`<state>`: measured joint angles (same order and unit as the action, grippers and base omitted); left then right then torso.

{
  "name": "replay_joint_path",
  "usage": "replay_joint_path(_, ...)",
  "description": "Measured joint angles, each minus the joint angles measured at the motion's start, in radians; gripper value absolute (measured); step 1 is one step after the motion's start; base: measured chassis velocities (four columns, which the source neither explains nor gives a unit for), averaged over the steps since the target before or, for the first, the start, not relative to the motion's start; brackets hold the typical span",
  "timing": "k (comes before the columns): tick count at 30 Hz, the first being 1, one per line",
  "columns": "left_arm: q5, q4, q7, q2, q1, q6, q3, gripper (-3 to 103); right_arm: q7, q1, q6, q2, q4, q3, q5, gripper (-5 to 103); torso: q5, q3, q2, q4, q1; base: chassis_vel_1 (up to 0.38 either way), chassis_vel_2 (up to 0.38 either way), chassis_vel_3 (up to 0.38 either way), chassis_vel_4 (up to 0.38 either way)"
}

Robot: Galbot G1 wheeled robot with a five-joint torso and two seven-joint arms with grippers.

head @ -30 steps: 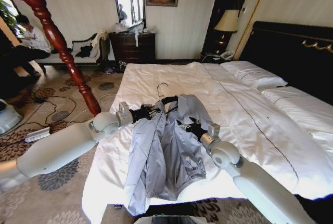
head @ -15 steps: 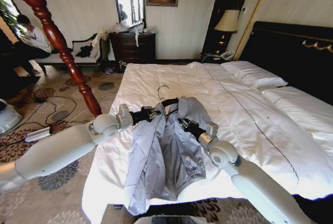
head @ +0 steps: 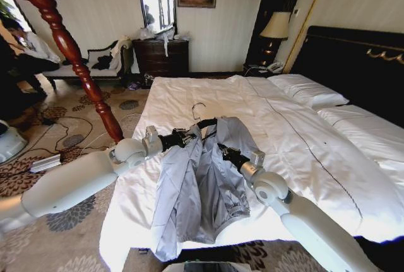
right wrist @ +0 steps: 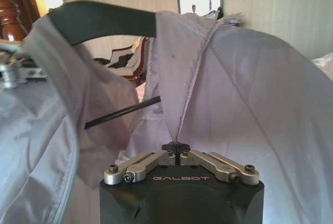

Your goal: Pick up the clothes from the bed and hang them on the clothes hanger.

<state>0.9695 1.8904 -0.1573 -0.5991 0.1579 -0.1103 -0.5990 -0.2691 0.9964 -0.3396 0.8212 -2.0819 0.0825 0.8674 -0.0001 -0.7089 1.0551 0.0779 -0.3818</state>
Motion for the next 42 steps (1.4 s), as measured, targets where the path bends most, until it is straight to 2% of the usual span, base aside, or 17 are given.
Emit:
replay_joint_path(9, 0.076, 0.003, -0.004, 0.025, -0.068, -0.011, 0.026, 15, 0.02, 0.012, 0.0, -0.016, -0.041, -0.001, -0.06, 0, 0.0001, 0.0, 0.0, -0.0002, 0.0, 0.0, 0.0, 0.0, 0.0)
replay_joint_path(19, 0.095, 0.001, -0.003, 0.026, -0.114, -0.015, 0.023, 15, 0.049, 0.018, 0.0, -0.037, -0.079, 0.0, -0.105, 0, 0.0, 0.0, 0.0, 0.0, 0.0, 0.0, 0.0, 0.0, 0.0)
replay_joint_path(26, 0.136, 0.01, 0.004, 0.034, -0.194, -0.021, 0.008, 15, 0.053, 0.018, 0.001, -0.034, -0.089, 0.0, -0.129, -2, 0.0002, 0.0, 0.0, 0.0002, 0.0, 0.0, 0.0, 0.0, 0.0)
replay_joint_path(28, 0.145, 0.019, 0.006, 0.045, -0.205, -0.022, 0.007, 15, 0.048, 0.017, 0.012, -0.03, -0.098, 0.009, -0.108, 8, 0.0002, 0.0, 0.0, -0.0001, 0.0, 0.0, 0.0, 0.0, 0.0)
replay_joint_path(30, 0.147, 0.025, 0.007, 0.053, -0.204, -0.023, 0.008, 15, 0.047, 0.016, 0.017, -0.03, -0.102, 0.013, -0.101, 8, 0.0001, 0.0, 0.0, 0.0, 0.0, 0.0, 0.0, 0.0, 0.0)
replay_joint_path(34, 0.145, 0.045, 0.017, 0.089, -0.177, -0.023, 0.025, 15, 0.039, 0.028, 0.037, -0.039, -0.121, 0.036, -0.082, 30, -0.0001, 0.0, 0.0, -0.0002, 0.0, 0.0, 0.0, 0.0, 0.0)
replay_joint_path(37, 0.146, 0.059, 0.023, 0.122, -0.159, -0.022, 0.046, 15, 0.029, 0.037, 0.044, -0.04, -0.136, 0.05, -0.06, 36, -0.0001, 0.0, 0.0, 0.0005, 0.0, 0.0, 0.0, 0.0, 0.0)
replay_joint_path(39, 0.149, 0.068, 0.024, 0.152, -0.15, -0.021, 0.061, 15, 0.018, 0.052, 0.049, -0.04, -0.153, 0.067, -0.047, 46, 0.0, 0.0, 0.0, -0.0007, 0.0, 0.0, 0.0, 0.0, 0.0)
replay_joint_path(42, 0.156, 0.074, 0.024, 0.174, -0.146, -0.021, 0.075, 15, 0.005, 0.081, 0.054, -0.041, -0.172, 0.096, -0.042, 57, -0.0003, 0.0, 0.0, -0.0005, 0.0, 0.0, 0.0, 0.0, 0.0)
